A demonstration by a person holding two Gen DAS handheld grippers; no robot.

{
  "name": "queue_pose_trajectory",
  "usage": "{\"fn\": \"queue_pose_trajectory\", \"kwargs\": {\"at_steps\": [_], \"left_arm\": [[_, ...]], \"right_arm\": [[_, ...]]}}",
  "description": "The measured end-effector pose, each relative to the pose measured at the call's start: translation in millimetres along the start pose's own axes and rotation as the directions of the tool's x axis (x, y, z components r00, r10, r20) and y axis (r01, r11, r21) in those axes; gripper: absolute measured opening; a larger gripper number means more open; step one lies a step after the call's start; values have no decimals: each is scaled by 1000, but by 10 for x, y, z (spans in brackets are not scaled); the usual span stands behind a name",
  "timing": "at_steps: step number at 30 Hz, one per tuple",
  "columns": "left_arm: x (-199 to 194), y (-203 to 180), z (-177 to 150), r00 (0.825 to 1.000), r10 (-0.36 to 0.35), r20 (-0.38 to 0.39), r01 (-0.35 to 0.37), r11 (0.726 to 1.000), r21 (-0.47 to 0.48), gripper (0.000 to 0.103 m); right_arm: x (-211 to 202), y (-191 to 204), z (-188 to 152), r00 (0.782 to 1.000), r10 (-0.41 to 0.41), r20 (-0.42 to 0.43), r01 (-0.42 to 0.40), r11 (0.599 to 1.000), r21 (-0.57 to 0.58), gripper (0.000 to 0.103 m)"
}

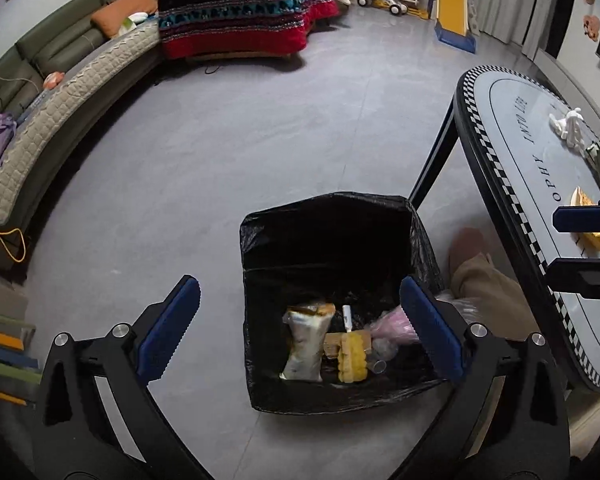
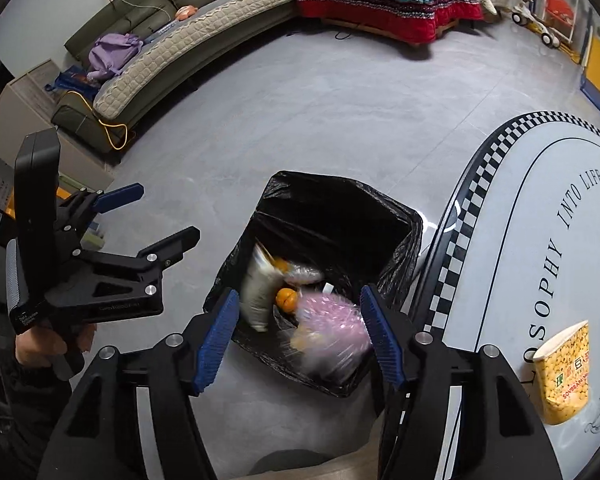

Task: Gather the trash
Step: 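Carry both items over the black trash bag and open both tools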

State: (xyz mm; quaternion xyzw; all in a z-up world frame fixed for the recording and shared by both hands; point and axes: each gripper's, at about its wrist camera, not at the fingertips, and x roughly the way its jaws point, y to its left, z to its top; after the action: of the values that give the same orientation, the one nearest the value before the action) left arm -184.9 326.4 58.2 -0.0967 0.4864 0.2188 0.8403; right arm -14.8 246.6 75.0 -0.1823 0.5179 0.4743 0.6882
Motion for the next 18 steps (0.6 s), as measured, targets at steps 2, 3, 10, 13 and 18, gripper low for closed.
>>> {"fn": "queue_pose_trajectory", "kwargs": {"at_steps": [2,3,10,13,18], "left_arm": [[-6,-15,2,1000,-3,3,3,1000,3,97],[-6,-11,-1,1000,-6,4,6,1000,5,97],[-24,-105,54,999,-30,12,30,999,21,97],[-71,-189,101,999,-40,21,40,999,32,97],[-150,-461,210,997,-66,33,64,996,69,97]], "right_arm": [[-9,-8,-1,1000,-8,4,8,1000,-1,64],[-11,-9,-9,1000,-9,4,9,1000,-1,64],[-115,-60,-41,1000,-18,18,18,1000,4,64],[-204,-99,-66,999,-23,30,23,1000,10,64],[-405,-259,-163,997,-44,56,43,999,24,64]]}}
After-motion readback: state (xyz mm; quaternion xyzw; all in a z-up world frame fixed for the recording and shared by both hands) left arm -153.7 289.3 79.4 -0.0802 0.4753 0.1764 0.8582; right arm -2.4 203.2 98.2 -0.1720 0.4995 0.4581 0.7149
